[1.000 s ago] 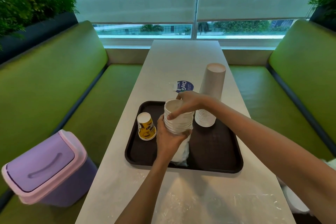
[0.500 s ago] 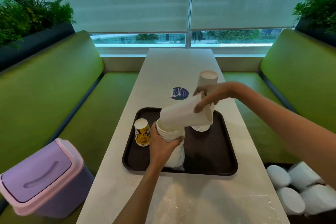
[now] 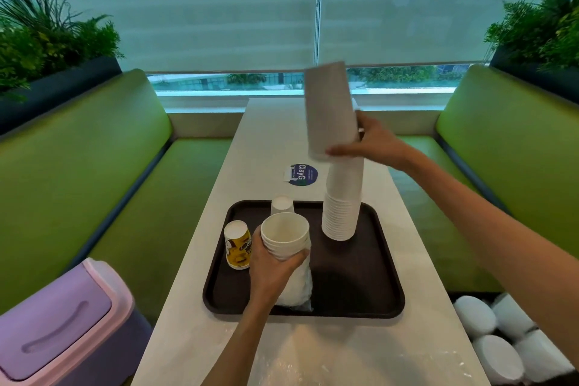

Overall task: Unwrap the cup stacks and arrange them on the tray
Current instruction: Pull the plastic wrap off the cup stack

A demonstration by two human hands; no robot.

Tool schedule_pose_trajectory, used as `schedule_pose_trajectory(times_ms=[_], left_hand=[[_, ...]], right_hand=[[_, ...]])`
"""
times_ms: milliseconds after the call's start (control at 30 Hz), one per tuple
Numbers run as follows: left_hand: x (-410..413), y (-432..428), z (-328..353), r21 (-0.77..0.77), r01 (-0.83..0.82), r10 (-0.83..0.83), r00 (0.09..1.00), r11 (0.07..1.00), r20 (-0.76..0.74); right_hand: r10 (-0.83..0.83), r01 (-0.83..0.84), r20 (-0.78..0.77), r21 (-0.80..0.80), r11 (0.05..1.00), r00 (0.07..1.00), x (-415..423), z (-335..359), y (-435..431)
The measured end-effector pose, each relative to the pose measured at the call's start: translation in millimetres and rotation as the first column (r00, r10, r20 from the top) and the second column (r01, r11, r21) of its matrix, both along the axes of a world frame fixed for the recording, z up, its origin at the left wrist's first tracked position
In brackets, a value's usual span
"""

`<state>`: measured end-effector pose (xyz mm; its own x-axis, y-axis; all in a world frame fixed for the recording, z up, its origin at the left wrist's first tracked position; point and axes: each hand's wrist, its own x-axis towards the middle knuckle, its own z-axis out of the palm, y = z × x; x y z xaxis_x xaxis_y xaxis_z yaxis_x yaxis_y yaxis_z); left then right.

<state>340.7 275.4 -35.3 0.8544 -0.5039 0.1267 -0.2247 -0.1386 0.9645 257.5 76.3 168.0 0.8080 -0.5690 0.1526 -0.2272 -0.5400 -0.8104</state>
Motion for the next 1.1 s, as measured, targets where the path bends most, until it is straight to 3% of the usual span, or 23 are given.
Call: schedule_pose_trajectory(times_ms=[67, 133, 467, 633, 700, 767, 833, 867, 933, 1000, 1100], left_hand=[[0.2, 0.3, -0.7, 0.002, -0.001, 0.001, 1.0, 1.0, 0.006], [-0.1, 0.6, 0.1, 0.0, 0.003, -0.003, 1.0, 1.0, 0.01], [-0.3, 1.2, -0.8, 0.022, -0.001, 0.001, 1.0, 1.0, 0.005], [-2.4, 1.4, 0.6, 0.03, 0.002, -0.002, 1.0, 1.0, 0.014], [-2.1, 0.8, 1.6, 0.03, 0.006, -0.006, 1.0, 1.0, 0.008], [-2.5, 0.2, 2.0, 0.027, 0.005, -0.005, 1.0, 1.0, 0.003], [-3.5, -0.4, 1.9, 0.028, 0.001, -0.001, 1.0, 1.0, -0.002], [-3.8, -0.7, 1.8, 0.027, 0.001, -0.001, 1.0, 1.0, -0.002], [-4.5, -1.7, 2.9, 0.026, 0.004, -0.004, 1.0, 1.0, 0.001], [-5.3, -3.0, 3.7, 0.016, 0.02, -0.02, 1.0, 1.0, 0.004], [-7.7, -3.2, 3.1, 0.015, 0.04, -0.04, 0.999, 0.999, 0.016]], right_hand=[[-0.146, 0.147, 0.201, 0.012, 0.989, 0.969, 8.4, 2.7, -9.5], [-0.245, 0.25, 0.236, 0.01, 0.968, 0.94, 15.0, -2.7, -21.5], [-0.359, 0.358, -0.012, -0.023, 0.933, 0.933, 21.5, -55.5, -43.1], [-0.343, 0.348, -0.061, 0.097, 0.933, 0.937, 20.3, -67.7, -45.7], [-0.45, 0.45, 0.04, -0.008, 0.893, 0.892, 20.8, -62.4, -40.4], [-0.451, 0.517, 0.306, -0.186, 0.835, 0.838, 20.3, -54.4, -24.1], [-0.246, 0.47, 0.508, -0.377, 0.798, 0.825, 20.8, -50.0, -2.6], [-0.124, 0.396, 0.512, -0.467, 0.791, 0.85, 22.4, -50.9, 6.9], [0.064, 0.145, 0.336, -0.56, 0.816, 0.94, 27.1, -57.0, 26.0], [0.163, -0.138, 0.01, -0.476, 0.868, 0.987, 32.3, -66.0, 41.8], [0.225, -0.337, -0.412, -0.225, 0.914, 0.883, 38.9, -87.5, 53.6]])
